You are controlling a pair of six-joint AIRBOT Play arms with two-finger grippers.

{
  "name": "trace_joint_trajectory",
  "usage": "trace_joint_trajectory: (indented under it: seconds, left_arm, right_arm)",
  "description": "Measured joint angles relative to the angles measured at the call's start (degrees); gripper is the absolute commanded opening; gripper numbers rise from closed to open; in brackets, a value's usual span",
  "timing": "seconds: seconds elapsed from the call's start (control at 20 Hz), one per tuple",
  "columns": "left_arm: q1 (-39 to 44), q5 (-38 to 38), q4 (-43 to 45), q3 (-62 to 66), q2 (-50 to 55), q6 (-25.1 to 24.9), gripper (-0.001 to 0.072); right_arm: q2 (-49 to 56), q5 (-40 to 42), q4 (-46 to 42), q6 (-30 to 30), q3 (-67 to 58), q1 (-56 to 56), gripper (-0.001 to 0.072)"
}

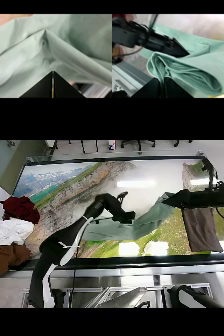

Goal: Fold the shirts.

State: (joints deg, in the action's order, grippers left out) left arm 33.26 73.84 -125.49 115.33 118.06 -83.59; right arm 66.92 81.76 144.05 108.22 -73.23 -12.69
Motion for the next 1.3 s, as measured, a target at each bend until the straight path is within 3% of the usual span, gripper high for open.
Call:
trace_joint_trajectory:
  seconds: [0.25, 0.4, 0.55, 0.6, 0.65, 0.7, 0.75, 0.85, 0.95, 1.3]
  left_arm:
    - [-13.20, 7.30, 11.39, -2.95, -19.28, -0.42, 0.0012]
    - [-23.87, 8.28, 18.49, -8.85, -33.29, -0.74, 0.0012]
    - [-34.45, 7.19, 21.86, -17.14, -45.79, -2.08, 0.0012]
    - [-37.31, 6.49, 22.40, -20.13, -49.20, -2.67, 0.0012]
    - [-40.02, 5.62, 22.64, -23.61, -52.54, -3.61, 0.0012]
    - [-42.10, 4.74, 22.71, -26.91, -55.30, -4.17, 0.0012]
    - [-43.89, 3.41, 22.88, -30.47, -58.03, -5.01, 0.0012]
    - [-46.21, 1.01, 23.08, -36.72, -62.53, -6.14, 0.0012]
    - [-47.39, -1.29, 23.10, -41.68, -65.88, -6.97, 0.0012]
    - [-48.52, -5.51, 23.32, -48.46, -71.01, -7.98, 0.0012]
  right_arm:
    - [1.79, -9.84, 0.02, -5.79, 0.15, 11.74, 0.0020]
    - [6.21, -24.65, 0.13, -8.94, 0.20, 24.96, 0.0020]
    - [15.93, -46.40, 0.46, -10.60, -0.17, 41.31, 0.0021]
    - [20.04, -53.02, 0.46, -10.99, -0.90, 46.38, 0.0103]
    - [24.55, -58.95, 0.46, -11.28, -2.23, 51.32, 0.0465]
    - [28.63, -63.01, 0.42, -11.41, -3.89, 55.30, 0.0698]
    - [31.65, -64.96, -0.11, -11.61, -5.38, 57.88, 0.0699]
    - [34.60, -65.18, -2.01, -11.87, -7.78, 59.60, 0.0699]
    - [33.59, -60.06, -4.55, -12.07, -9.09, 57.16, 0.0699]
    - [21.49, -26.62, -16.65, -13.20, -9.90, 32.35, 0.0699]
